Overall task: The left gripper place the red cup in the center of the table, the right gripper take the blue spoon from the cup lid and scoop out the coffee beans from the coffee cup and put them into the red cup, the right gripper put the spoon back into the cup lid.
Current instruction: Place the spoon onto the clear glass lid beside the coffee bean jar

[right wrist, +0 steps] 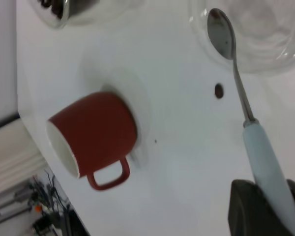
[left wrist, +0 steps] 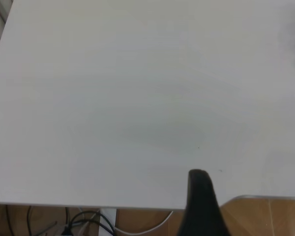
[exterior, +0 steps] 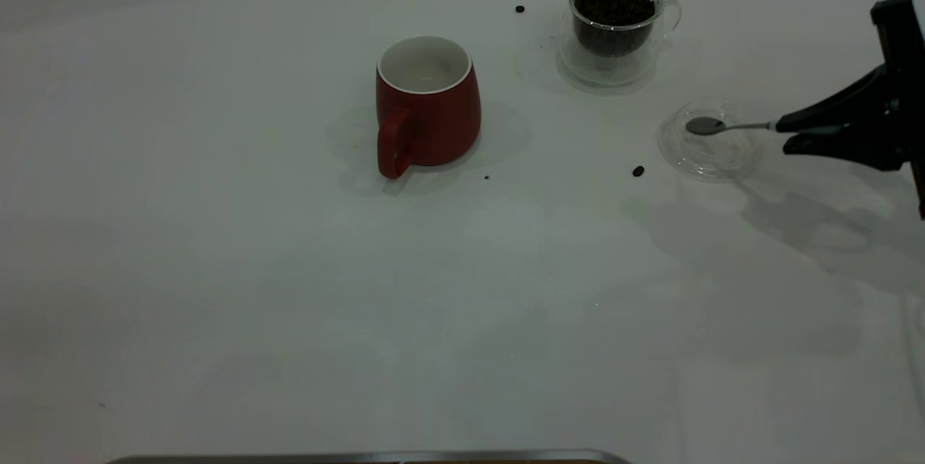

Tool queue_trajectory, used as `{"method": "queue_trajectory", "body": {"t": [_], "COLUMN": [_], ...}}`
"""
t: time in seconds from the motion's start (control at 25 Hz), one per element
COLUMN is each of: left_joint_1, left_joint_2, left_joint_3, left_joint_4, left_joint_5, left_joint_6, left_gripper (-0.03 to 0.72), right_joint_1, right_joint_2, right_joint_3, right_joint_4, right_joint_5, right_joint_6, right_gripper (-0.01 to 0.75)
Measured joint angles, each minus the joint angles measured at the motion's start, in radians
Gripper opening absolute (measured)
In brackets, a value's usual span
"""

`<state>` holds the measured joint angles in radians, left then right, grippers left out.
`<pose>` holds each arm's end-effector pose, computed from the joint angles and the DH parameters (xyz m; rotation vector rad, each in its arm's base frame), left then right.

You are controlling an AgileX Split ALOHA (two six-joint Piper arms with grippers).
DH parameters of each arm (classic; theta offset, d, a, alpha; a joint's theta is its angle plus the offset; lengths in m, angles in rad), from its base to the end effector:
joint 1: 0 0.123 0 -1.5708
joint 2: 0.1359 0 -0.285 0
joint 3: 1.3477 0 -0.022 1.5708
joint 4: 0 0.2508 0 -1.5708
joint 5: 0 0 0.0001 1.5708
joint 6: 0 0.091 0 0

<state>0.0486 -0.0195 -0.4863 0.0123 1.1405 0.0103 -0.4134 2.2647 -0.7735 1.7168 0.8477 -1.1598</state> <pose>-0.0098 0.0005 0.2671 -0.0418 2.1182 0.0499 0.2958 -0.0560 0.0141 1.1527 2.4004 1.2199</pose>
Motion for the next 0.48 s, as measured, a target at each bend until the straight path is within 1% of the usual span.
{"method": "queue_trajectory", "body": {"t": [0.16,0.48], "left_joint_1": [0.000,0.000], "left_joint_2": [0.000,0.000], "left_joint_3": [0.000,0.000], "left_joint_4": [0.000,0.000], "left_joint_5": [0.000,0.000], "left_joint_6": [0.000,0.000], "left_gripper": [0.593,0.593], "right_joint_1": [0.000,0.000], "right_joint_2": [0.035,0.088], "right_joint_3": [-0.004,-0.043], "right_joint_4": [0.071,0.080], "right_joint_5": [0.007,0.009], "right_joint_6": [-0.053,-0.077], "right_gripper": [0.107,0.107]}}
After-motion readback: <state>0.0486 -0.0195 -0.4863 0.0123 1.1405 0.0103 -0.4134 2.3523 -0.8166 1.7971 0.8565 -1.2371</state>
